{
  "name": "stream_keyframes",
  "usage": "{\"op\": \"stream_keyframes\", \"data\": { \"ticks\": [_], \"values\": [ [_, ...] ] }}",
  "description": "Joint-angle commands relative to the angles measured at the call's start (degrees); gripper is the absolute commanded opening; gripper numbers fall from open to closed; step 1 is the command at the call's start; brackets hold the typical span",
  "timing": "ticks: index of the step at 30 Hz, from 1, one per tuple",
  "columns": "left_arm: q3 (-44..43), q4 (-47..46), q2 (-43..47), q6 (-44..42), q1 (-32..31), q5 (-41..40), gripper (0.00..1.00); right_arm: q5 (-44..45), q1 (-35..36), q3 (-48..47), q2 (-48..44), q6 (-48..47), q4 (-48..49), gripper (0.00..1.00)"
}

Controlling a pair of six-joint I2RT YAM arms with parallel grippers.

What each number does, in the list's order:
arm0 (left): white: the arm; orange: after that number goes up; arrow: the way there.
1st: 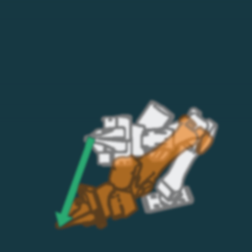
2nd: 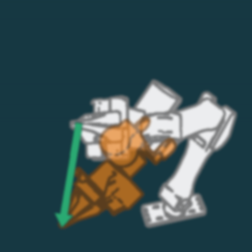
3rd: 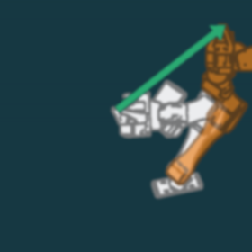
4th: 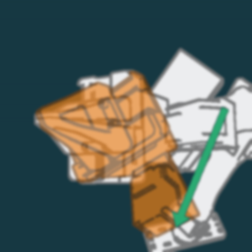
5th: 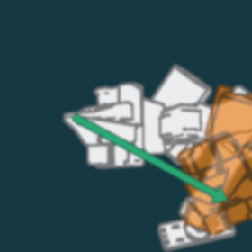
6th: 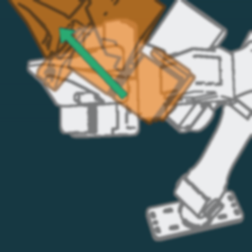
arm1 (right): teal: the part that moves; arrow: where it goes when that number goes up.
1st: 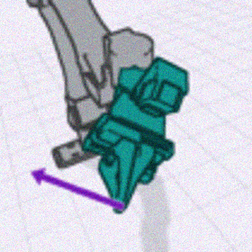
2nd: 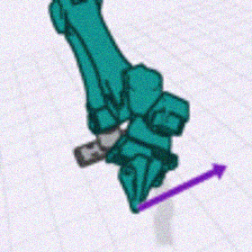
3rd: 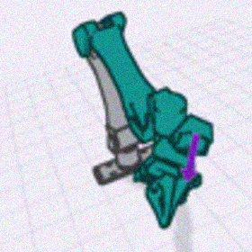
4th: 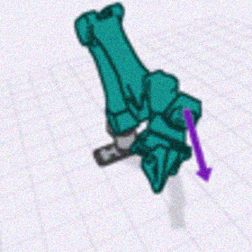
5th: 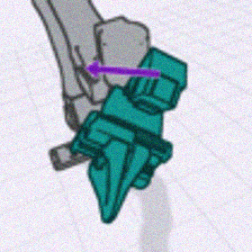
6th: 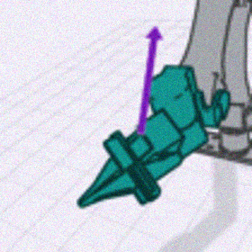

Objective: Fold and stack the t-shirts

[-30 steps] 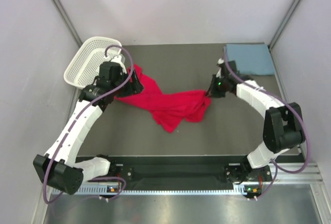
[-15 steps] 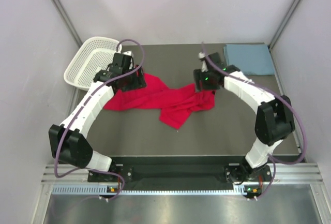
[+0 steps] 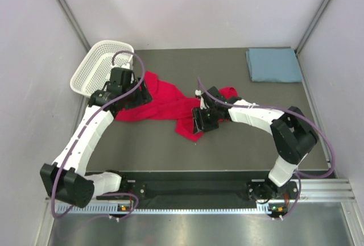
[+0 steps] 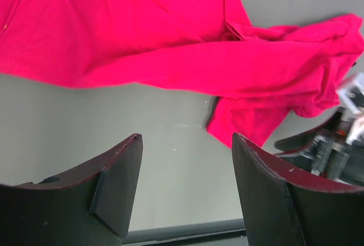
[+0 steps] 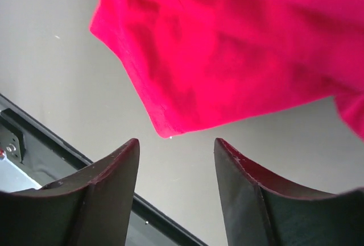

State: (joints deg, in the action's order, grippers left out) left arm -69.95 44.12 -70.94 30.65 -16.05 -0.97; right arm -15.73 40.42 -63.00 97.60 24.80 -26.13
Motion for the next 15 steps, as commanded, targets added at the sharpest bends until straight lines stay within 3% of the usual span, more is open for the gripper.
{"op": "stream_keyframes", "data": {
  "ticks": [1, 4, 10, 15],
  "values": [
    [2.7, 2.8, 5.2, 1.5, 0.1, -1.0, 0.69, -0.9, 2.2, 1.3, 0.7, 3.9, 4.3, 0.56],
    [3.5, 4.6, 9.2, 2.0, 0.1, -1.4, 0.69, 1.6, 3.7, 1.8, 2.2, 4.5, 4.6, 0.56],
    [2.5, 7.1, 11.9, 1.8, 0.1, -2.2, 0.69, 4.1, 4.1, 4.5, 4.1, 7.4, 9.6, 0.39],
    [1.3, 9.1, 12.9, 2.0, 0.2, -3.9, 0.7, 7.3, 4.2, 7.6, 1.6, 6.4, 8.2, 0.04]
  ]
}}
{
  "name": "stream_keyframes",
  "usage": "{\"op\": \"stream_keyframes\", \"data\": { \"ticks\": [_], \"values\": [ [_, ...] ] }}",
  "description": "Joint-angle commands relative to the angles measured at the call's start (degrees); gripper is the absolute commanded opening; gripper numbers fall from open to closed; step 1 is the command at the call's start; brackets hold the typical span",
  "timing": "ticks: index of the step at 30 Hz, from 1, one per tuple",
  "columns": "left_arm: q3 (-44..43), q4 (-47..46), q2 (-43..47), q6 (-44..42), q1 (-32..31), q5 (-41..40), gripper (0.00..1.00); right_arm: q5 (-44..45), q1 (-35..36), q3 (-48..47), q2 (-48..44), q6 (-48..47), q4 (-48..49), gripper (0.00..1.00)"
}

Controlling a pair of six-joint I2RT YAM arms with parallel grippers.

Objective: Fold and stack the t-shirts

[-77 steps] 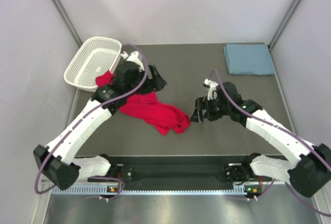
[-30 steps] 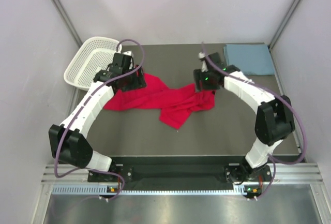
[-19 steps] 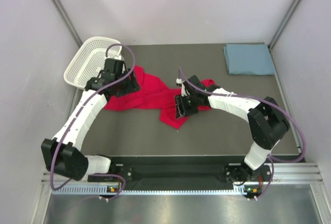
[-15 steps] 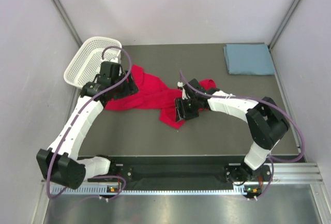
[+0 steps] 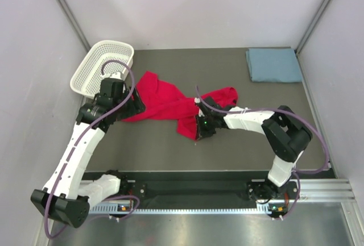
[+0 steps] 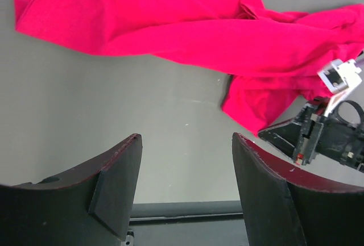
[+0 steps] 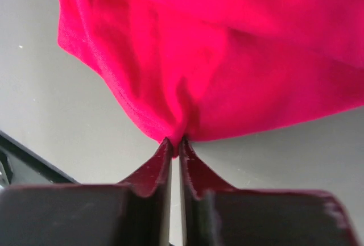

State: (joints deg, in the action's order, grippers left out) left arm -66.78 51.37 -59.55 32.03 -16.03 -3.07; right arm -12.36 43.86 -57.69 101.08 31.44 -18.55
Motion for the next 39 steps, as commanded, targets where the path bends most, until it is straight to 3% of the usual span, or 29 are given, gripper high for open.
{"op": "stream_keyframes", "data": {
  "ticks": [1, 5, 9, 11, 14, 17, 19, 24, 28, 29, 32, 39],
  "values": [
    [-1.9, 1.8, 1.7, 0.7, 0.2, -1.8, 0.7, 4.6, 0.8, 2.8, -3.2, -0.6, -0.6, 0.0],
    [-1.2, 1.4, 3.1, 1.2, 0.2, -1.4, 0.7, 7.3, 0.8, 7.2, -14.8, -2.0, -9.0, 0.0],
    [0.9, 0.9, 4.4, 1.2, 0.2, -1.5, 0.7, 9.0, 0.8, 9.8, -33.9, -1.6, -21.4, 0.0],
    [1.5, 1.4, 4.8, 1.0, 0.2, -2.5, 0.7, 11.6, 0.8, 8.3, -41.9, -1.0, -26.8, 0.0],
    [2.9, 1.4, 5.0, 0.5, 0.3, -3.7, 0.7, 15.4, 0.1, 2.8, -46.3, -0.2, -34.5, 0.0],
    [3.5, 1.2, 4.7, 0.4, 0.3, -3.5, 0.7, 15.0, -1.2, -4.1, -42.7, -1.8, -37.9, 0.0],
    [3.5, 0.9, 4.4, 0.7, 0.3, -3.3, 0.7, 11.3, -1.8, -6.4, -38.5, -4.4, -34.5, 0.0],
    [3.9, -0.7, 1.9, 0.6, 0.3, -1.1, 0.72, 5.3, -6.7, -17.5, -17.8, -8.8, -23.9, 0.04],
    [3.1, 2.3, -4.3, 0.1, 0.3, -1.3, 0.76, 2.3, -11.0, -31.8, -2.5, -13.0, -25.8, 0.27],
    [3.0, 3.4, -5.9, 0.3, 0.3, -1.6, 0.78, 2.9, -11.5, -34.4, 0.9, -13.9, -29.9, 0.39],
    [4.5, 5.1, -10.9, 1.9, 0.4, -2.6, 0.82, 4.4, -11.9, -35.0, -1.1, -16.3, -31.6, 0.52],
    [9.9, -7.0, -18.0, 3.7, 1.4, -1.4, 0.8, 2.4, -12.0, -13.3, -16.5, -15.5, -28.3, 0.6]
  ]
}}
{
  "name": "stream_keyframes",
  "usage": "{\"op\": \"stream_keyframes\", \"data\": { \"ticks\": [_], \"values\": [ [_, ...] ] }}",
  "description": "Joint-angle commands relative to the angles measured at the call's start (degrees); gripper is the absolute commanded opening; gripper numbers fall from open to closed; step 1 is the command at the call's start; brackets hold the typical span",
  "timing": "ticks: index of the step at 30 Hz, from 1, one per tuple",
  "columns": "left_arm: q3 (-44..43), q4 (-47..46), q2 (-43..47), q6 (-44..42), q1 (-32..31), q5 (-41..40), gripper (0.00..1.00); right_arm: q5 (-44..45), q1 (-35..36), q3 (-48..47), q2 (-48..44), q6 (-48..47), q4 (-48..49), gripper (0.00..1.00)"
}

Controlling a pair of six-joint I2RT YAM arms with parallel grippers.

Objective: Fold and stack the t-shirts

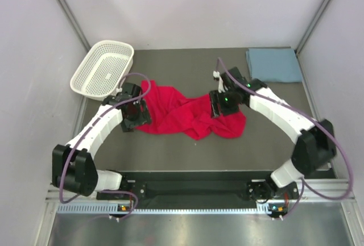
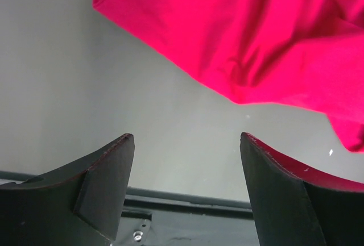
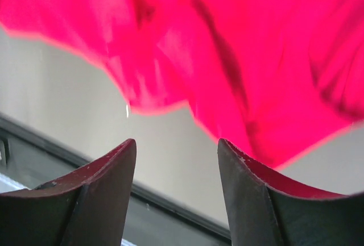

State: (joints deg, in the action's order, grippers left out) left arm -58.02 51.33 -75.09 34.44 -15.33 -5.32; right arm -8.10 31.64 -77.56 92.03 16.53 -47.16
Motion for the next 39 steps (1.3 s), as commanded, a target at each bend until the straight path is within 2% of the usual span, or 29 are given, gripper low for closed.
{"op": "stream_keyframes", "data": {
  "ticks": [1, 3, 7, 11, 13, 15, 19, 22, 24, 25, 28, 29, 30, 31, 32, 33, 34, 36, 37, 39],
  "values": [
    [1.6, -8.3, -3.7, 1.8, 0.9, 1.4, 0.8, -2.4, 0.3, 8.4, -8.8, -0.3, 0.6, 0.6],
    [2.4, -12.7, -8.7, 2.0, 1.4, 4.5, 0.8, -2.8, 0.4, 12.7, -12.0, 0.5, 1.3, 0.6],
    [-0.2, -16.0, -18.1, 2.1, 1.6, 8.7, 0.77, -2.4, 0.3, 17.4, -15.6, 1.1, 2.2, 0.6],
    [-2.7, -18.0, -24.1, 2.6, 1.6, 10.0, 0.69, -2.5, 0.1, 19.3, -16.5, 1.2, 2.7, 0.6],
    [-3.4, -16.4, -26.2, 2.8, 1.6, 9.5, 0.34, -2.4, 0.0, 19.1, -16.3, 1.2, 2.6, 0.6],
    [-3.5, -15.7, -24.2, 3.0, 1.5, 7.3, 0.0, -2.4, -0.1, 18.8, -16.1, 1.2, 2.8, 0.61],
    [-6.8, -14.7, -18.1, 1.6, 0.1, 2.5, 0.0, -2.4, -0.1, 18.4, -15.7, 1.6, 2.9, 0.6],
    [-12.0, -12.7, -18.5, 0.4, -1.1, 2.7, 0.0, -2.4, -0.1, 18.2, -15.2, 1.7, 2.7, 0.6],
    [-20.7, -10.9, -23.8, -0.5, -1.3, 2.3, 0.0, -2.0, -0.3, 17.9, -15.0, 1.6, 2.4, 0.61],
    [-27.7, -9.0, -26.1, -0.9, -1.3, 2.2, 0.0, -1.8, -0.3, 17.8, -14.9, 1.4, 2.2, 0.61],
    [-41.1, -5.1, -39.0, -3.7, -1.0, 1.6, 0.0, -1.6, -1.7, 16.7, -13.4, 0.8, 1.5, 0.61],
    [-51.6, -1.8, -46.6, -4.5, -0.8, 2.0, 0.07, -1.5, -2.3, 16.2, -12.9, 0.5, 1.2, 0.62],
    [-58.2, 0.8, -50.8, -6.0, -0.5, 1.6, 0.11, -1.3, -3.3, 15.3, -12.5, 0.3, 1.3, 0.66],
    [-72.4, 3.7, -54.9, -6.4, -0.2, 0.4, 0.21, -1.3, -3.9, 15.0, -11.4, 0.3, 1.3, 0.7],
    [-79.6, 7.3, -58.9, -6.7, 0.1, -2.3, 0.34, -1.5, -4.5, 14.5, -11.0, 0.3, 1.5, 0.71],
    [-86.2, 13.3, -65.1, -6.5, 0.4, -3.8, 0.53, -2.0, -5.3, 13.6, -10.5, 0.3, 1.5, 0.74],
    [-92.6, 15.4, -66.5, -6.4, 0.7, -5.0, 0.62, -2.1, -5.5, 13.1, -9.3, 0.3, 1.7, 0.8],
    [-89.0, 13.8, -63.3, -7.3, 0.9, -6.7, 0.68, -1.6, -5.7, 11.4, -8.1, -0.8, 1.9, 0.87],
    [-82.7, 13.1, -61.4, -7.5, 1.1, -6.6, 0.68, -1.0, -5.8, 10.9, -6.9, -0.9, 2.1, 0.96],
    [-74.5, 10.8, -55.1, -8.7, 1.2, -8.3, 0.65, -0.1, -5.8, 9.8, -5.9, 0.0, 4.0, 1.0]
  ]
}}
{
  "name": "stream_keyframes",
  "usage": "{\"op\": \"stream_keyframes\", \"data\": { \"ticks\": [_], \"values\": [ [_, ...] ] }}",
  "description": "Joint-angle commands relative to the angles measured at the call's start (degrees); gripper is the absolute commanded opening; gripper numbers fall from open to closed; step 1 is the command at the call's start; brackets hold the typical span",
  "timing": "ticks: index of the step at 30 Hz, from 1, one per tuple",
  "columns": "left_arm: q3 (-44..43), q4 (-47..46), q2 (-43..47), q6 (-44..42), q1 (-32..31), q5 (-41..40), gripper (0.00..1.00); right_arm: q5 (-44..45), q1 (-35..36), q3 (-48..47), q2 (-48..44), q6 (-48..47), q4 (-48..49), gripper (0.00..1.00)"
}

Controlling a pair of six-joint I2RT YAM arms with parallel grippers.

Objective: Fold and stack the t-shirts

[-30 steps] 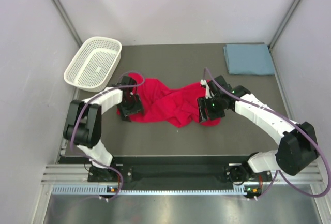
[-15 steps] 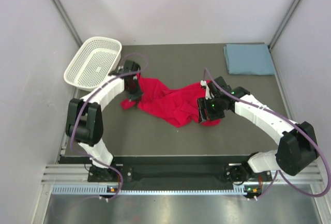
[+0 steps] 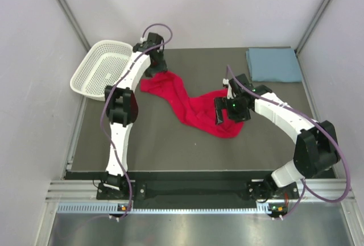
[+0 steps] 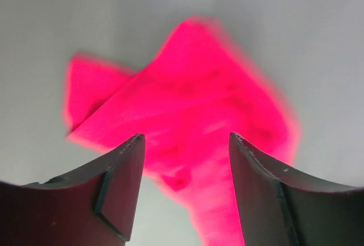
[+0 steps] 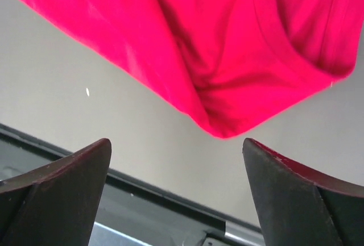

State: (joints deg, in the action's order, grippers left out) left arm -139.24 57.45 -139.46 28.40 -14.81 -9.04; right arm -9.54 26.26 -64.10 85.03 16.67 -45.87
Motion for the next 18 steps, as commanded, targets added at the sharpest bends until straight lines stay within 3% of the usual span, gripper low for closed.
{"op": "stream_keyframes", "data": {
  "ticks": [1, 4, 6, 9, 13, 18],
  "values": [
    [18.8, -1.8, 12.3, -3.8, 0.7, -4.3, 0.64, 0.9, -0.3, -3.6, 1.5, 0.4, 3.8, 1.0],
    [41.8, -21.2, 25.4, -9.1, 1.3, -1.0, 0.57, -1.4, -0.8, -2.9, 2.4, 4.0, 8.7, 1.0],
    [46.9, -25.4, 29.9, -10.2, 1.9, -0.7, 0.55, -3.7, -0.8, -1.8, 2.9, 5.9, 10.9, 1.0],
    [47.2, -26.8, 28.9, -10.5, 3.9, 3.4, 0.52, -4.8, -0.9, -2.3, 3.5, 5.8, 8.1, 1.0],
    [44.8, -31.2, 25.1, -12.5, 6.9, 16.4, 0.47, -5.3, -0.8, -0.8, 0.6, 4.4, 7.8, 0.98],
    [38.5, -28.8, 18.3, -13.6, 8.1, 17.0, 0.43, -6.0, -1.4, -1.7, -2.3, 2.2, 4.6, 0.9]
  ]
}}
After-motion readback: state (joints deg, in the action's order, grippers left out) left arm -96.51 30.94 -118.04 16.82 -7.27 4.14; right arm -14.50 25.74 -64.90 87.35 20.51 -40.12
